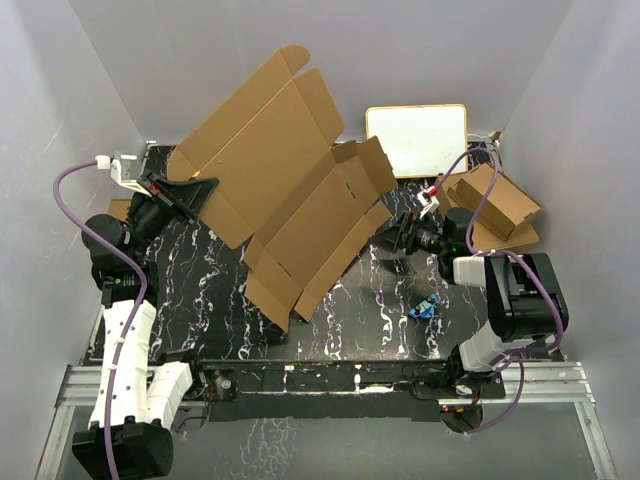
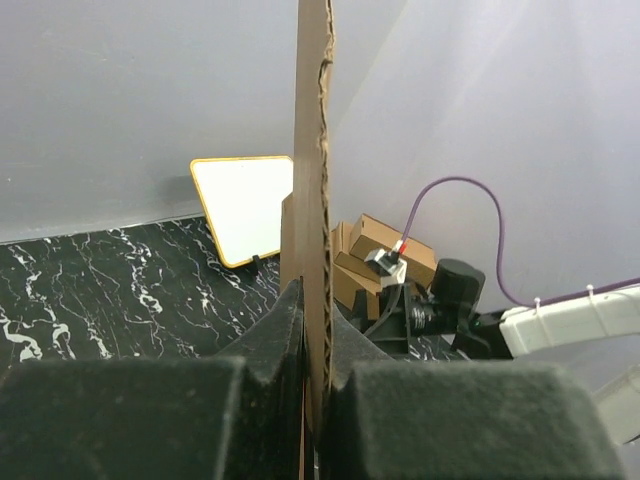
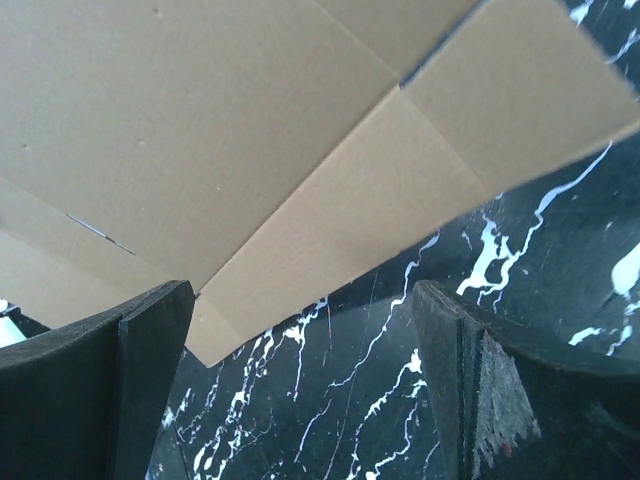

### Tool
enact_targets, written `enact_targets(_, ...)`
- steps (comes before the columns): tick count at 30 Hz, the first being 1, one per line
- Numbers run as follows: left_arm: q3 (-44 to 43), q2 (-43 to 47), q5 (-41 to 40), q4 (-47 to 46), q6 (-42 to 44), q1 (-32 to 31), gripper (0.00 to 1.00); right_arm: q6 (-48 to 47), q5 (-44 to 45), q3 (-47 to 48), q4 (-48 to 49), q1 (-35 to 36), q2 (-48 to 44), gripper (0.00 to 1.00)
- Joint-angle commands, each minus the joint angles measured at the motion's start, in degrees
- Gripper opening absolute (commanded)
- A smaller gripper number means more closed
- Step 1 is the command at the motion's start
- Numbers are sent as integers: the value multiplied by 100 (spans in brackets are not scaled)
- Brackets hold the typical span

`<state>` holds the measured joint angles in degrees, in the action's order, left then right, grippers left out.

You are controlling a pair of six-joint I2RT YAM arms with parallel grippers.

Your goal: Fold the paper box

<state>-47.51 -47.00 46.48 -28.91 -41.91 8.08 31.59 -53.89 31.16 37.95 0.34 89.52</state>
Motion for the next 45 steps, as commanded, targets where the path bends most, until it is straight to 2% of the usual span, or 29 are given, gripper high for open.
enact_targets(1, 81, 221, -358, -266, -309, 19, 0, 583, 473, -182, 1052, 135, 332, 99)
enact_targets(6, 152, 194, -661, -426, -890, 19, 0, 924, 370, -254, 1536, 166, 615, 98)
enact_targets(14, 300, 200, -1046, -697, -1605, 19, 0, 1119, 365, -241, 1624, 193, 627, 98)
enact_targets(22, 622, 218, -1684, -1363, -2650, 19, 0, 1538, 480, -286, 1706, 253, 735, 99)
enact_targets(27, 627, 207, -1901, -1666, -3172, 18, 0, 1755, 207, -240, 2084, 301, 947, 98)
enact_targets(29, 548, 172, -1906, -1752, -3320, 14, 0, 1945, 44, -226, 2447, 322, 1014, 98)
enact_targets(38, -84, -12, -1978, -2016, -3853, -6, 0, 3480, -577, 102, 5557, 408, 1958, 98)
enact_targets(45, -566, -207, -2061, -2228, -4163, -93, 0, 4390, -455, 666, 6647, 509, 2044, 98)
